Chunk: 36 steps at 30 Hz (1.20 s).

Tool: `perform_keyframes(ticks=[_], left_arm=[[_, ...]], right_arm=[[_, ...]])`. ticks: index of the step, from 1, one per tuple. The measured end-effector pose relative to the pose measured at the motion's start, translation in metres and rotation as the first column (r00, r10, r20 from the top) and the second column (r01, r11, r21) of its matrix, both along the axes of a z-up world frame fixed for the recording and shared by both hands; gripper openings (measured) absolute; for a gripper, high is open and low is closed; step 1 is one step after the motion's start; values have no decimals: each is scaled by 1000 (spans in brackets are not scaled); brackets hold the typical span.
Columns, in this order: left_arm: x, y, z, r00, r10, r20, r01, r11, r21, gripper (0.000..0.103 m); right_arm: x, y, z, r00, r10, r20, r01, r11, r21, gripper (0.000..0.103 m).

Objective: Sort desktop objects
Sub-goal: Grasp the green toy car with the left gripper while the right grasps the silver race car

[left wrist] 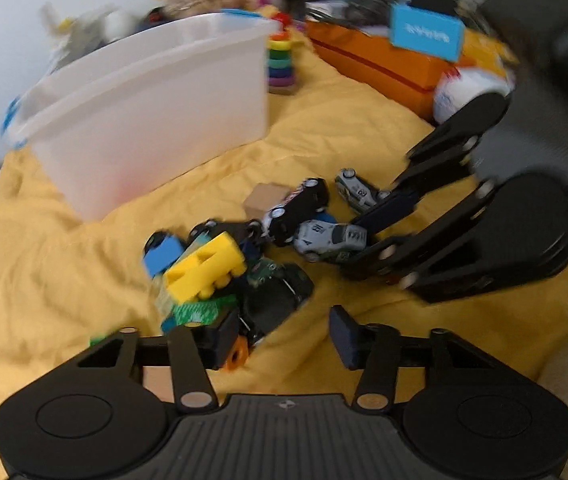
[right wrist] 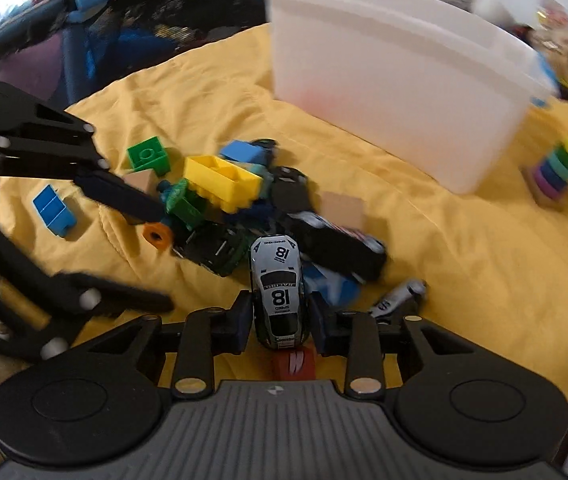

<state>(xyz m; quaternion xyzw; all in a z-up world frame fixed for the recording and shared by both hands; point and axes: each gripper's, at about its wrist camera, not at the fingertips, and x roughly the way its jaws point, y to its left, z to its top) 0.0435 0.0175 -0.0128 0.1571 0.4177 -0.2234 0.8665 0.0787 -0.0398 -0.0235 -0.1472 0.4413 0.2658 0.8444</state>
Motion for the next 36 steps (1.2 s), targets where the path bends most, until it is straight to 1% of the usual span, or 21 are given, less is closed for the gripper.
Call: perform_keyframes(ticks=[1,4,6,9,11,13,15,17,20,22,23,24,26,28,29,30,32,33,34,35,36], left_arm=[[2,-5,-2,1000,-20,17,20,999,29,40],[7,-20,-11,992,-110,54,102,986,132,39],[8,-27,-18,983,-178,53,164,966,200,38],[5,-36,-25,958,-283,50,254,916,311,39],[5,-37,-25,949,-312,43,282,902,327,39],[10,-34,-23,953,-301,21,280,909,310,39],[10,-32,-20,957,-289,-7,278,916,289,35],[17,-28,-23,968,-249,-34,250,935,251,24],[32,-14,-20,985,-152,-78,162,978,129,23],[40,-1,-15,986,-69,-151,74,997,27,21],[41,8,-11,978,-36,-204,26,998,-53,20],[39,14,-8,971,-18,-237,-6,995,-103,20],[30,23,-5,953,5,-302,-59,983,-172,20],[17,28,-7,932,-8,-361,-90,963,-256,20],[13,29,-11,925,-10,-381,-101,957,-271,20],[7,28,-16,920,-2,-391,-109,959,-261,20],[2,26,-25,928,40,-371,-121,973,-197,25],[-2,26,-25,934,61,-351,-133,974,-184,25],[-4,26,-22,938,72,-339,-140,974,-180,33],[-5,26,-18,945,91,-313,-147,976,-162,47],[-8,26,-13,957,111,-270,-150,981,-127,53]], right_arm=[[-3,-7,2,1000,-22,-8,22,1000,6,33],[-10,-27,5,996,-89,-31,90,996,27,33],[-13,-36,8,991,-122,-46,124,991,51,33],[-17,-39,10,988,-145,-45,148,987,56,33],[-18,-37,10,989,-145,-41,147,987,56,33],[-19,-33,9,989,-139,-41,141,988,59,33],[-22,-31,10,991,-127,-38,129,990,59,33],[-26,-28,13,994,-106,-20,106,993,47,33],[-29,-24,13,997,-73,-29,75,996,52,33],[-28,-23,7,996,-71,-61,74,996,52,33],[-27,-23,4,995,-74,-68,77,996,53,33],[-26,-23,4,995,-70,-69,74,996,53,34],[-27,-19,4,997,-52,-61,54,998,33,35],[-29,-16,3,998,-35,-56,36,999,25,37],[-29,-16,3,998,-32,-56,34,999,34,37],[-29,-15,2,998,-30,-58,33,999,41,37],[-28,-11,1,998,-21,-60,24,999,41,37],[-29,-9,1,998,-13,-60,16,999,39,37],[-30,-7,1,998,-4,-62,6,999,32,37],[-31,-5,1,998,8,-68,-6,1000,29,36],[-33,-4,1,997,20,-74,-17,999,31,36]])
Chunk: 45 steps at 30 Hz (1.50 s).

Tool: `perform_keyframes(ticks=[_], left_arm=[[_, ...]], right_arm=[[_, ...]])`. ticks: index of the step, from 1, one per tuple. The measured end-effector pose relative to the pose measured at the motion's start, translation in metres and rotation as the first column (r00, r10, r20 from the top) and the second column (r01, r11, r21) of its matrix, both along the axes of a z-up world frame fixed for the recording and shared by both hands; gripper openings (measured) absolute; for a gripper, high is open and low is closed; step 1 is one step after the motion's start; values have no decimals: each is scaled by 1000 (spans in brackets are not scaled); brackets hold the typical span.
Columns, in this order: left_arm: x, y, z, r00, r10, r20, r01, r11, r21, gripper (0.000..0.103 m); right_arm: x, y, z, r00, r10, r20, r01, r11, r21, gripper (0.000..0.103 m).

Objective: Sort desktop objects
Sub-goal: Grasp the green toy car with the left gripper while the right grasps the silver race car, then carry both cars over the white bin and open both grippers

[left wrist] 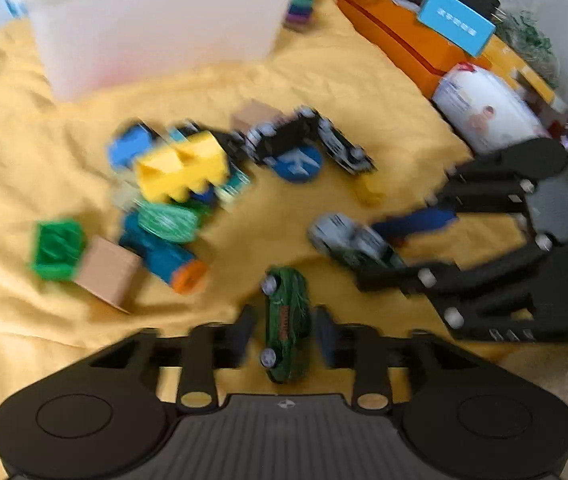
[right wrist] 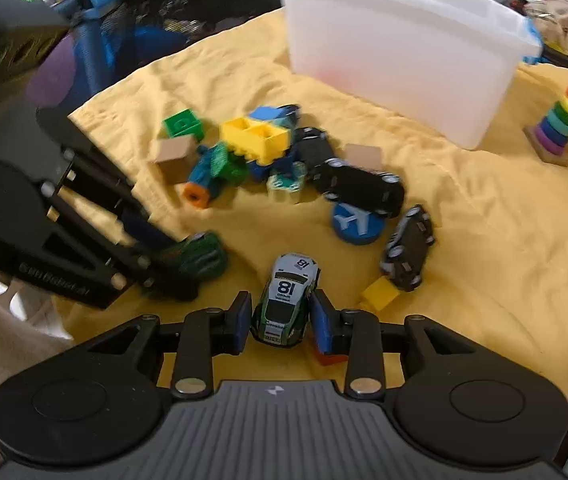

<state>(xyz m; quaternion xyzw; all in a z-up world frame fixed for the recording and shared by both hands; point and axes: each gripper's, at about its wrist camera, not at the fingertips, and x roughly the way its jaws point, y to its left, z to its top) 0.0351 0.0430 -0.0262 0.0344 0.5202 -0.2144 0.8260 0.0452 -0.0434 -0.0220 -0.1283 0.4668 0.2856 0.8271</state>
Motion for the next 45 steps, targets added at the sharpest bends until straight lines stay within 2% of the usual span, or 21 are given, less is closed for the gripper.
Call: perform_keyframes(ticks=[1,4,7,10,14,17,18,20,24,28,32,37,42,45], left_arm=[[-2,0,4,999,-1,35,0,999,33,59],[-17,-6,14,993,-28,119,14,993,117,61],[-24,-12,15,989,-81,127,64,989,131,68],[-21,-20,2,989,-99,109,83,986,147,68],[-15,-24,-10,990,-92,105,75,984,160,59],[-16,-22,-12,992,-72,99,61,992,115,36],[-18,-19,-11,993,-70,100,58,992,110,33],[-18,-17,-10,995,-55,89,47,995,92,33],[-17,-17,2,992,-59,112,48,993,105,33],[-11,-9,29,983,-40,181,29,997,65,33],[4,3,62,964,1,265,-7,1000,22,33],[32,15,95,942,29,334,-26,1000,-13,33],[73,23,131,896,37,443,-40,999,-2,33],[102,24,153,856,43,515,-56,998,10,33]], right_arm=[[-3,1,0,1000,14,-9,-14,1000,5,36],[-9,3,-3,999,36,-25,-36,999,-1,36],[-11,-2,-5,999,21,-40,-21,1000,-11,40],[-9,-5,-3,1000,4,-30,-3,1000,14,45],[-7,2,-10,1000,1,-13,-1,1000,-14,45],[-9,4,-15,1000,5,-12,-5,999,-34,45],[-9,3,-15,1000,4,-8,-5,999,-36,41],[-9,2,-14,1000,-8,-2,8,999,-38,33],[-10,2,-9,1000,-20,11,20,999,-36,33],[-8,2,1,999,-37,32,38,999,-30,33],[-1,0,10,997,-68,37,69,997,-19,32],[10,-4,49,983,-103,155,101,995,19,33],[40,-9,90,943,-155,295,144,988,59,33],[69,-9,111,911,-196,364,177,980,86,33]])
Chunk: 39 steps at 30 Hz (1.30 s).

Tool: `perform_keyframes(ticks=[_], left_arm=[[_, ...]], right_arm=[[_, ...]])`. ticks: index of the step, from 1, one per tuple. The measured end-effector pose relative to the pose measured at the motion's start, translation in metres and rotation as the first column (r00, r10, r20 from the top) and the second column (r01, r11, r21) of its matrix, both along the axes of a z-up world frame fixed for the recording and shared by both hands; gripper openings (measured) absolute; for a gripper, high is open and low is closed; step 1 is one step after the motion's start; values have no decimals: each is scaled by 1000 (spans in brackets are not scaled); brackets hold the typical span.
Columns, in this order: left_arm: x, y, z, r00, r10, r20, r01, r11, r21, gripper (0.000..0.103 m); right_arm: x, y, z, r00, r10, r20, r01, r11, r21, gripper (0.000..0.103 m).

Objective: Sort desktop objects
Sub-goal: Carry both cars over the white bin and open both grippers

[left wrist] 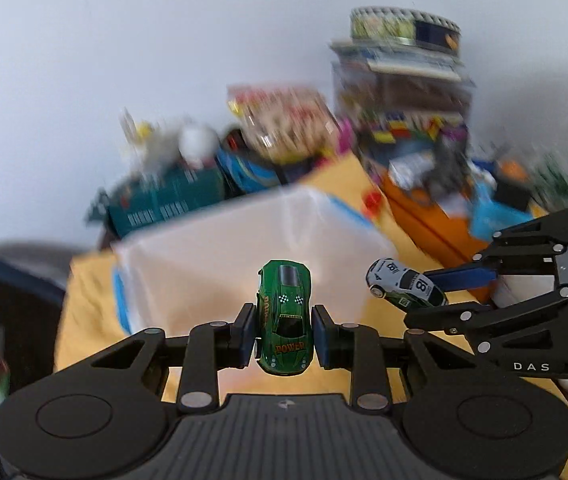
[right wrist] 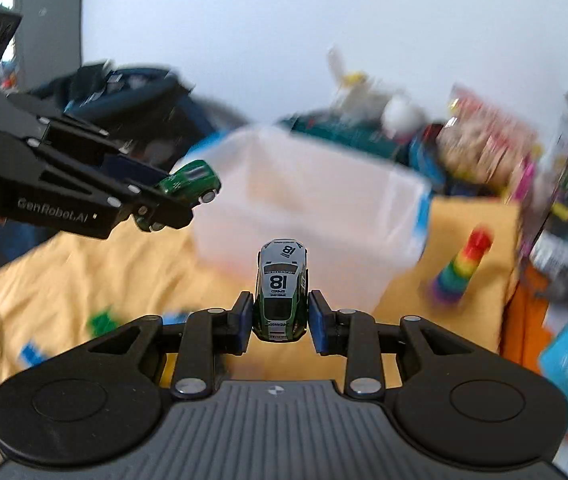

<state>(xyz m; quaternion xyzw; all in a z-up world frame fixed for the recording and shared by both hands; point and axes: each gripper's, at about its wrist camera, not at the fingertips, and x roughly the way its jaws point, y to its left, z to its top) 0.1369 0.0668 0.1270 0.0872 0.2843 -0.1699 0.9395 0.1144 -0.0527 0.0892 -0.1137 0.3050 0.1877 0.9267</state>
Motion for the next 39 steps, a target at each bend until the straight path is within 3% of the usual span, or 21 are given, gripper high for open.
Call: perform_keyframes(ticks=[5,9,13,16,18,22,25,26,29,34,39], left_arm=[[53,3,10,998,31,56,-31,999,5,33],[93,8,-15,996,86,-13,-86,996,18,33],[109,7,-42,986,140,-96,-134,989,66,34],[113,17,-51,969,186,-163,-183,983,34,41],[106,22,-46,970,180,-164,-183,983,-5,42],[85,18,-26,980,175,-99,-176,984,-1,52],[58,15,-12,987,151,-62,-152,988,-23,64],[42,15,-9,987,155,-35,-155,988,-19,71],[10,13,-15,988,155,-12,-155,988,11,74],[-34,10,-57,982,115,-149,-115,993,10,74],[-69,-4,-105,957,61,-283,-46,997,58,73]], right_arm=[[50,4,20,996,-47,73,45,999,27,33],[92,3,12,994,-107,16,106,992,65,33],[114,4,-7,988,-152,-34,153,988,21,34],[119,3,-16,984,-169,-60,170,985,13,40],[116,3,-16,984,-167,-58,167,986,9,41],[107,3,-7,987,-160,-28,160,987,7,45],[97,3,1,989,-145,-10,145,989,22,45],[93,3,4,990,-140,-2,140,990,30,47],[73,-3,11,993,-118,17,117,992,52,55],[40,-16,-11,994,-94,-60,96,994,45,55],[9,-17,-61,976,-51,-214,56,998,19,47]])
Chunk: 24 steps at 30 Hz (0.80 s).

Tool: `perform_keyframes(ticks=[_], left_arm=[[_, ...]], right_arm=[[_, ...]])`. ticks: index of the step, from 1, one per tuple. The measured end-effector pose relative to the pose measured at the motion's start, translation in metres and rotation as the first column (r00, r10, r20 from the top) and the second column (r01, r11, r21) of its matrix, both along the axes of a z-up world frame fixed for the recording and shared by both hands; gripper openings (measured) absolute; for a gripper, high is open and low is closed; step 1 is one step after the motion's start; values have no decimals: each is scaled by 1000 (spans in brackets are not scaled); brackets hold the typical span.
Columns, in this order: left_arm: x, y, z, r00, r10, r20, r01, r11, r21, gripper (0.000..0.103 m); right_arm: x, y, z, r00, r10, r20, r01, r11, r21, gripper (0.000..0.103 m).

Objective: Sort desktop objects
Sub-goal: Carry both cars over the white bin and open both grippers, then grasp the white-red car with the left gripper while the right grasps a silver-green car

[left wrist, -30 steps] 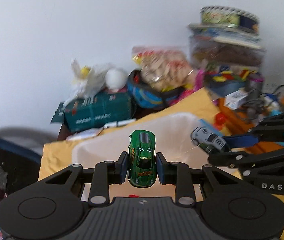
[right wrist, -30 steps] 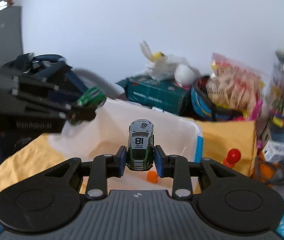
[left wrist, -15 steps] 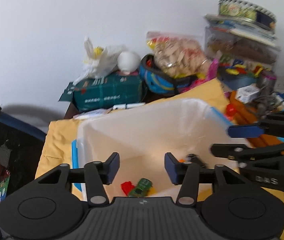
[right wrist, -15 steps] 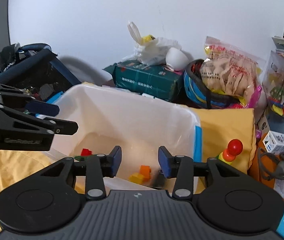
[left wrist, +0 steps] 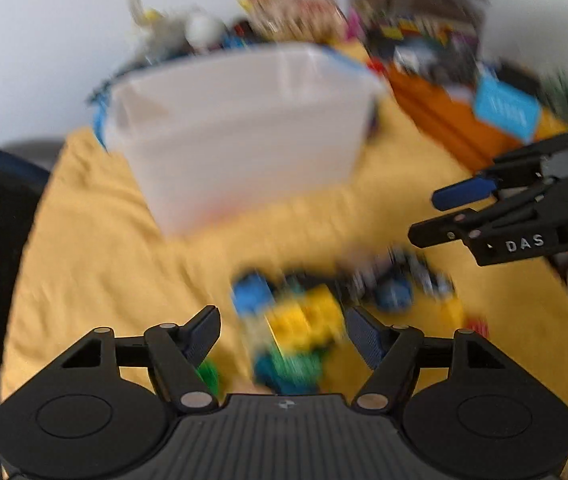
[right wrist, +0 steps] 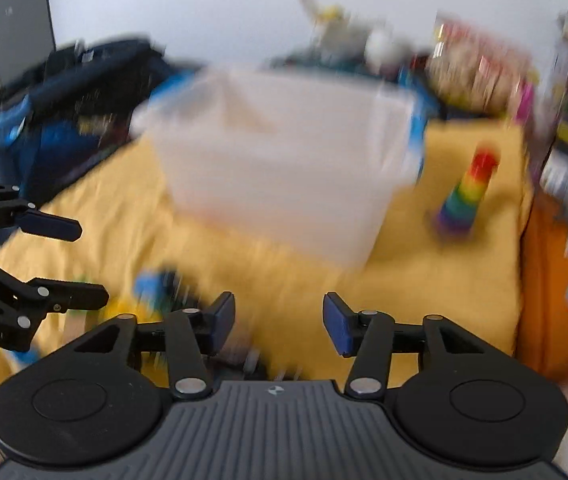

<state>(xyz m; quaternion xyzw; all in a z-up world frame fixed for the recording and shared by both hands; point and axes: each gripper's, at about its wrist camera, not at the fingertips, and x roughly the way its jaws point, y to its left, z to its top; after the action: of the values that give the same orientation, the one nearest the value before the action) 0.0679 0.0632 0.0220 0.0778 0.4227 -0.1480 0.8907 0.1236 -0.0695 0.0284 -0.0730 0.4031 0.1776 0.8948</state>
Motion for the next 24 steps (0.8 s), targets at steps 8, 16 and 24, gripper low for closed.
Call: perform_keyframes(ticks=[8,16,24], left_arm=[[-19,-25,-9,995,-104,1,104,995,-2,71],[-8,-47,-7,985,-171,5,171,985,17,71],[40,-75,-23,970,-245,-14,245,969,18,55]], right_arm=[[-28,-2,-47,995,-54,-89,47,995,-83,43],[-19,-4,-58,994,-49,-99,41,996,-80,30],[-32,-39,-49,976,-119,-184,143,981,128,23]])
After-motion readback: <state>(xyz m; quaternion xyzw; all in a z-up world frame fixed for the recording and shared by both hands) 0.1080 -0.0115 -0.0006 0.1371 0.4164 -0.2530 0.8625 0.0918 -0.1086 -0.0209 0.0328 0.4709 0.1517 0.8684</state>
